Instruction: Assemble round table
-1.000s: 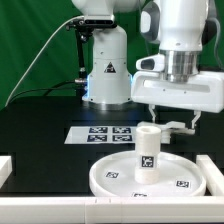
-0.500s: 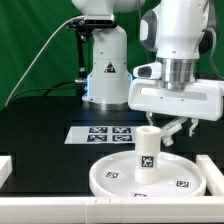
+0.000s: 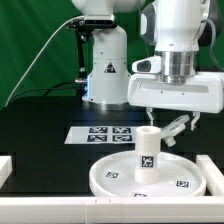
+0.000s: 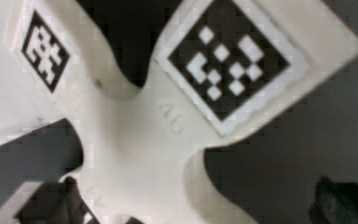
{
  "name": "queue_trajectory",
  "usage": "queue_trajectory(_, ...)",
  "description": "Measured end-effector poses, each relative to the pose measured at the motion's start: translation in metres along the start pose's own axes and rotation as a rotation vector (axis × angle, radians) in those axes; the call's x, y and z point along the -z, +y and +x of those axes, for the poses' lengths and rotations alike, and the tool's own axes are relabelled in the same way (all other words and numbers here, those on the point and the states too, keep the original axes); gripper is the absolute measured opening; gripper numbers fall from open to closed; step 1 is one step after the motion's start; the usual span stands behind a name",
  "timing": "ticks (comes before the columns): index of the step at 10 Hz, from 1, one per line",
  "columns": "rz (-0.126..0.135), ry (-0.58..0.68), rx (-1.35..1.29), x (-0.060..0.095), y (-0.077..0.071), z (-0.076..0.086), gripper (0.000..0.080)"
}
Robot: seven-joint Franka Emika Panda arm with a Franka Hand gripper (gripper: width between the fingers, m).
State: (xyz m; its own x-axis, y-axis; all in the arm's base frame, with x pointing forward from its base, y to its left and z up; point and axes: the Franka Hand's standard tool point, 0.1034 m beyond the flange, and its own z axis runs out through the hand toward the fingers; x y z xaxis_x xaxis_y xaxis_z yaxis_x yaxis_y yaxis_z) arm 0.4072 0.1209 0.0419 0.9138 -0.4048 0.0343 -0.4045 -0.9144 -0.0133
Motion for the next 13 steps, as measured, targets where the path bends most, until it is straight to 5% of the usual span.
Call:
queue_trajectory(1,0.002,0.001,0.004,0.001,0.0,0.001,0.0649)
queue_trajectory(3,0.054,0.039,0.052,0.017,0.019,0.013,0.0649)
queue_trajectory(5,0.058,0.03,0.044,0.018,0.01,0.002,0.0649)
queue_trajectory(9,0.08,0.13,0.171,0.021,0.032,0.031,0.0649)
queue_trajectory(10,0.095,0.164,0.185,0.029,0.046,0.046,0.0649)
queue_trajectory(13,0.171,0.197,0.176,0.076,0.045,0.06,0.0649)
